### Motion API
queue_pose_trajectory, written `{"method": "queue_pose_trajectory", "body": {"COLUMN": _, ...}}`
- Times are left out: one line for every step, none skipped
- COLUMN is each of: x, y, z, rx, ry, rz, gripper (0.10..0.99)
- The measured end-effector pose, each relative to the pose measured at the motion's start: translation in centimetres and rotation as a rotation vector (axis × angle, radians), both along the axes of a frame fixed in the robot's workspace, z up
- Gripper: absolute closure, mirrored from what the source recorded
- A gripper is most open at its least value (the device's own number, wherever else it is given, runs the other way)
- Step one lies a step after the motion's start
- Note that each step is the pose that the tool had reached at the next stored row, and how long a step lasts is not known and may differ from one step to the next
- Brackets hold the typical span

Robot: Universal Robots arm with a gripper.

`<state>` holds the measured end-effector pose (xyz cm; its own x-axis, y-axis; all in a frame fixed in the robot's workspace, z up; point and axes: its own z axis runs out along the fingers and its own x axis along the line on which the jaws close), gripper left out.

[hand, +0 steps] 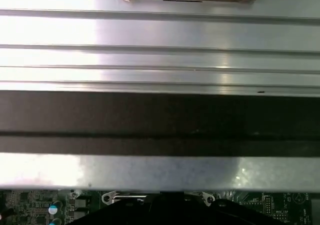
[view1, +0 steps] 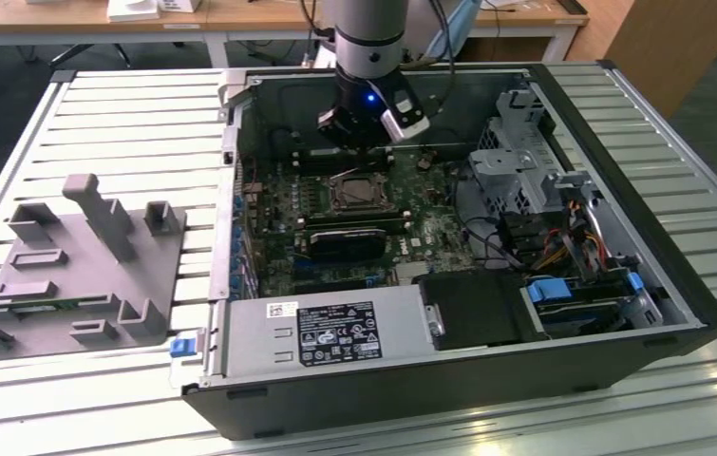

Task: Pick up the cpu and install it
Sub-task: 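Install the first cpu locking lever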

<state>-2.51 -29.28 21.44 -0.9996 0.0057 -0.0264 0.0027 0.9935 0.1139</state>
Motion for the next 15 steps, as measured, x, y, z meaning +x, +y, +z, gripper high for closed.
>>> {"method": "queue_pose_trajectory", "body": {"x": 0.08, "y": 0.01, "z": -0.09, "rx": 0.000, "ry": 0.0000, "rz": 0.000, "gripper": 0.980}}
{"method": "queue_pose_trajectory", "body": {"x": 0.15, "y": 0.01, "z": -0.20, "rx": 0.000, "ry": 0.0000, "rz": 0.000, "gripper": 0.980}}
{"method": "queue_pose_trajectory", "body": {"x": 0.22, "y": 0.01, "z": -0.31, "rx": 0.000, "ry": 0.0000, "rz": 0.000, "gripper": 0.980}}
{"method": "queue_pose_trajectory", "body": {"x": 0.30, "y": 0.01, "z": -0.44, "rx": 0.000, "ry": 0.0000, "rz": 0.000, "gripper": 0.980}}
{"method": "queue_pose_trajectory", "body": {"x": 0.34, "y": 0.01, "z": -0.57, "rx": 0.000, "ry": 0.0001, "rz": 0.000, "gripper": 0.980}}
{"method": "queue_pose_trajectory", "body": {"x": 0.37, "y": 0.01, "z": -0.69, "rx": 0.000, "ry": 0.0001, "rz": 0.000, "gripper": 0.980}}
{"method": "queue_pose_trajectory", "body": {"x": 0.41, "y": 0.01, "z": -0.81, "rx": 0.000, "ry": 0.0001, "rz": 0.000, "gripper": 0.980}}
{"method": "queue_pose_trajectory", "body": {"x": 0.44, "y": 0.01, "z": -0.93, "rx": 0.000, "ry": 0.0002, "rz": 0.000, "gripper": 0.980}}
{"method": "queue_pose_trajectory", "body": {"x": 0.46, "y": 0.01, "z": -1.04, "rx": 0.000, "ry": 0.0001, "rz": 0.000, "gripper": 0.980}}
{"method": "queue_pose_trajectory", "body": {"x": 0.47, "y": 0.01, "z": -1.14, "rx": 0.000, "ry": 0.0001, "rz": 0.000, "gripper": 0.980}}
{"method": "queue_pose_trajectory", "body": {"x": 0.49, "y": 0.01, "z": -1.23, "rx": 0.000, "ry": 0.0001, "rz": 0.000, "gripper": 0.980}}
{"method": "queue_pose_trajectory", "body": {"x": 0.52, "y": 0.01, "z": -1.31, "rx": 0.000, "ry": 0.0001, "rz": 0.000, "gripper": 0.980}}
{"method": "queue_pose_trajectory", "body": {"x": 0.53, "y": 0.01, "z": -1.37, "rx": 0.000, "ry": 0.0001, "rz": 0.000, "gripper": 0.980}}
{"method": "queue_pose_trajectory", "body": {"x": 0.54, "y": 0.01, "z": -1.42, "rx": 0.000, "ry": 0.0002, "rz": 0.000, "gripper": 0.980}}
{"method": "queue_pose_trajectory", "body": {"x": 0.55, "y": 0.01, "z": -1.45, "rx": 0.000, "ry": 0.0001, "rz": 0.000, "gripper": 0.980}}
